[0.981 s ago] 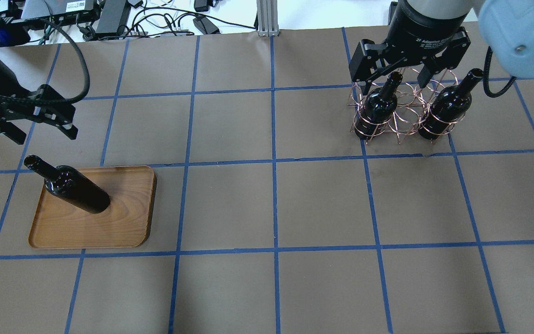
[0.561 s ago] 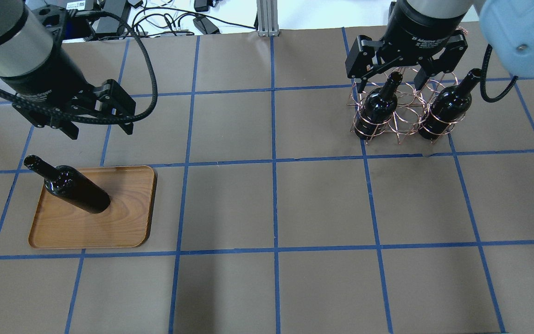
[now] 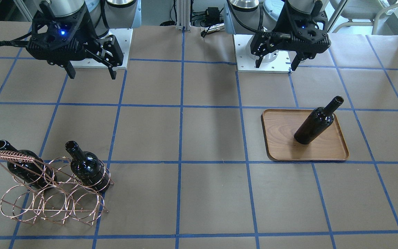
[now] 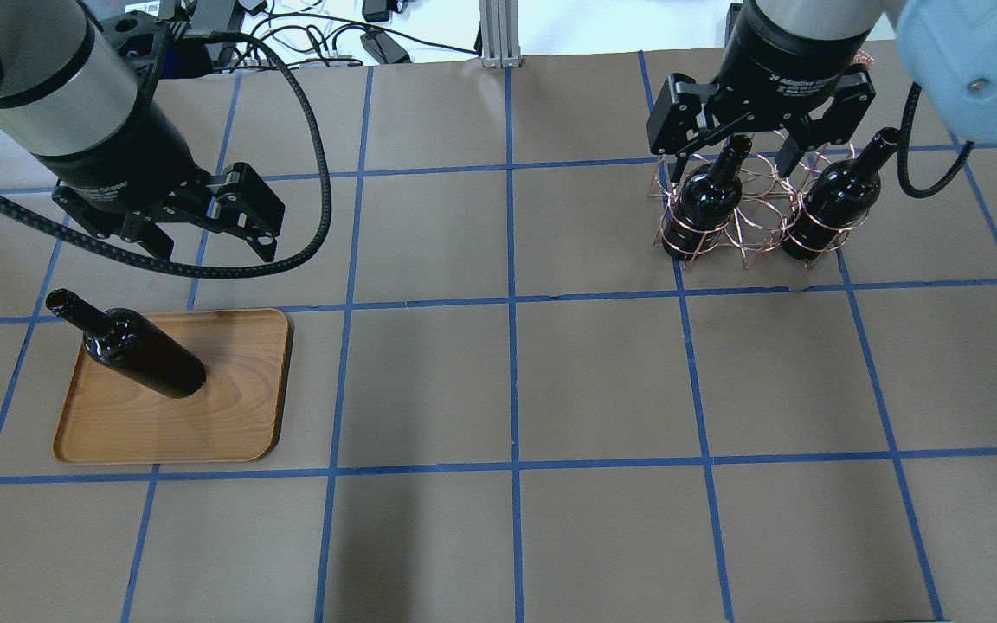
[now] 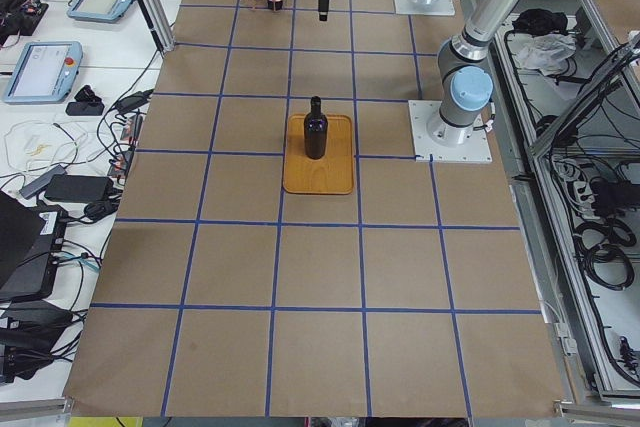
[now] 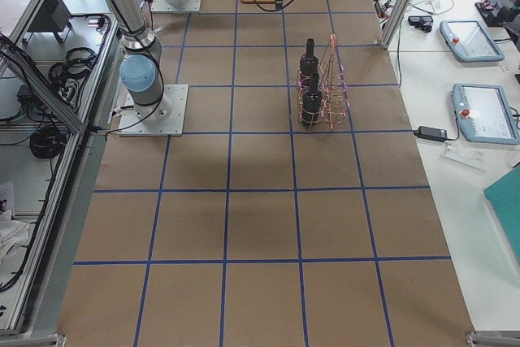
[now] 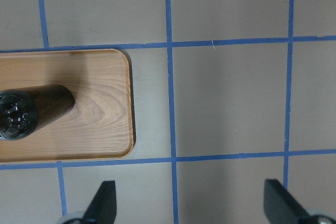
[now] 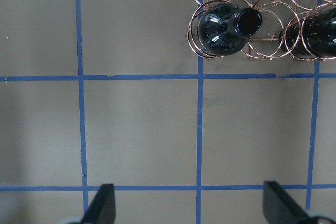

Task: Take wine from basket and place on tray
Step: 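Open the left gripper and raise it away from the tray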

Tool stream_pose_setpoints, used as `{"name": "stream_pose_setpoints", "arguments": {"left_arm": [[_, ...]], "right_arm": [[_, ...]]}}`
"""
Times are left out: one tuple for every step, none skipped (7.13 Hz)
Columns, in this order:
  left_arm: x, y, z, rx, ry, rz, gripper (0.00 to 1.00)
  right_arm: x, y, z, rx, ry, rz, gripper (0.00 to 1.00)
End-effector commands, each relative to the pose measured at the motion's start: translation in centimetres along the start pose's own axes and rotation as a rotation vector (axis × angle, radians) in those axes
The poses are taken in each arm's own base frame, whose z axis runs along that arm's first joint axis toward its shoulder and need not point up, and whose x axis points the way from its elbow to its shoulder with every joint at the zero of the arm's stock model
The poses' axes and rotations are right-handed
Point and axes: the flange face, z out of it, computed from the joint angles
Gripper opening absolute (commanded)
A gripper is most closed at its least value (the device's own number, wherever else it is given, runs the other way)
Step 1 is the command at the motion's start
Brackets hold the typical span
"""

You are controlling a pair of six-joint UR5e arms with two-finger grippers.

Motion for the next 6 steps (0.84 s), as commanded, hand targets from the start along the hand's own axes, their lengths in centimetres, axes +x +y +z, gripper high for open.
{"name": "stream_pose_setpoints", "arguments": {"left_arm": [[0.03,0.04,0.06,-0.001,0.0,0.018,1.0],[0.02,0.12,0.08,-0.002,-0.001,0.01,1.0],[-0.02,0.14,0.1,-0.004,-0.006,0.01,1.0],[-0.04,0.26,-0.02,-0.003,-0.009,0.022,1.0],[-0.09,0.25,-0.02,-0.003,-0.007,0.021,1.0],[-0.22,0.28,-0.07,-0.003,-0.007,0.018,1.0]], "right_arm": [[-0.01,0.1,0.2,-0.016,0.002,-0.004,1.0],[-0.02,0.1,0.2,-0.016,0.001,-0.004,1.0],[-0.07,0.09,0.18,-0.015,-0.004,-0.004,1.0],[-0.07,0.14,0.11,-0.013,-0.004,-0.004,1.0],[-0.05,0.14,0.11,-0.013,-0.003,-0.004,1.0],[-0.05,0.14,0.11,-0.013,-0.003,-0.004,1.0]]}}
